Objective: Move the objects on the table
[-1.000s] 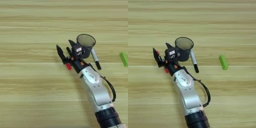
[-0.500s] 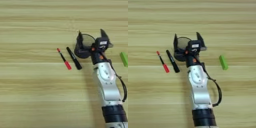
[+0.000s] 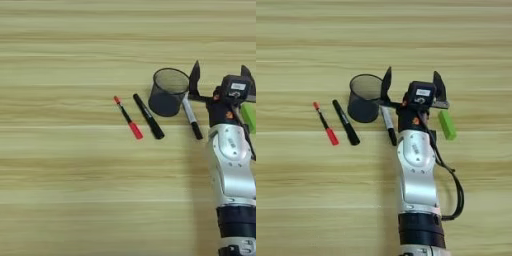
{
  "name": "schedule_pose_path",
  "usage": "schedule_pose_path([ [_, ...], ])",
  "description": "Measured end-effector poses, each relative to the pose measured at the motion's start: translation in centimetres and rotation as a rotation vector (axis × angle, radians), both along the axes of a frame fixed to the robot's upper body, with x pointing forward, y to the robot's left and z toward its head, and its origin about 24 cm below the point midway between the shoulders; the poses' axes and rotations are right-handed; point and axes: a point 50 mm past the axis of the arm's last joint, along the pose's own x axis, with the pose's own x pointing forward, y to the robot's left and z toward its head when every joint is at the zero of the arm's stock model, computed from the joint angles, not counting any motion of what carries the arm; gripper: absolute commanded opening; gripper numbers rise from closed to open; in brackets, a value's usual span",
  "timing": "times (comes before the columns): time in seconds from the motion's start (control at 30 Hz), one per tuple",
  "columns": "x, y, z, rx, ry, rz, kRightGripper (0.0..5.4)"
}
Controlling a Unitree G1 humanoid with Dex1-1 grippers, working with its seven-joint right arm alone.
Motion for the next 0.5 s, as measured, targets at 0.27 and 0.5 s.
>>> schedule_pose_path([
  [0.27,0.0,-1.5,-1.1,0.014,0.061,-0.062,5.39],
  [0.5,0.1,-1.6,-1.2,0.03,0.075,-0.044,5.39],
])
